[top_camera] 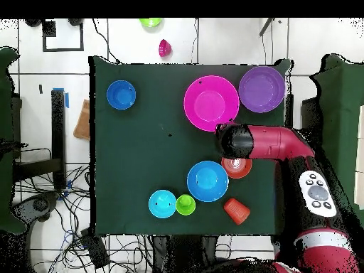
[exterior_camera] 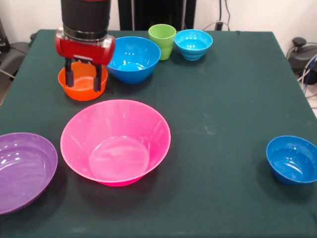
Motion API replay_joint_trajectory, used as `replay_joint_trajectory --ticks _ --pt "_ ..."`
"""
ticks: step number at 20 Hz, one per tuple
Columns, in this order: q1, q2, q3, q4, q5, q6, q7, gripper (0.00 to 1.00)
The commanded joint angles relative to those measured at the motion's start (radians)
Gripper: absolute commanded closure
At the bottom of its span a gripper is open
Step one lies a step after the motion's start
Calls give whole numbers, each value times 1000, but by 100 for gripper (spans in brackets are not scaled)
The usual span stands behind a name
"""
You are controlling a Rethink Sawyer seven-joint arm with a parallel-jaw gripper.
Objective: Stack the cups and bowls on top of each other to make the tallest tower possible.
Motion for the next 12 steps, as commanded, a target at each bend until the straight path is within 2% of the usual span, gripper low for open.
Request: replay_joint_trajectory --ticks 1,6,9,12 --pt "43 85 7 -49 -89 -56 -7 0" --pt "68 110 -28 -64 -84 -99 56 0" --pt "68 143 -26 -93 -83 -118 45 0" --pt "63 141 -10 -87 -66 -113 19 0"
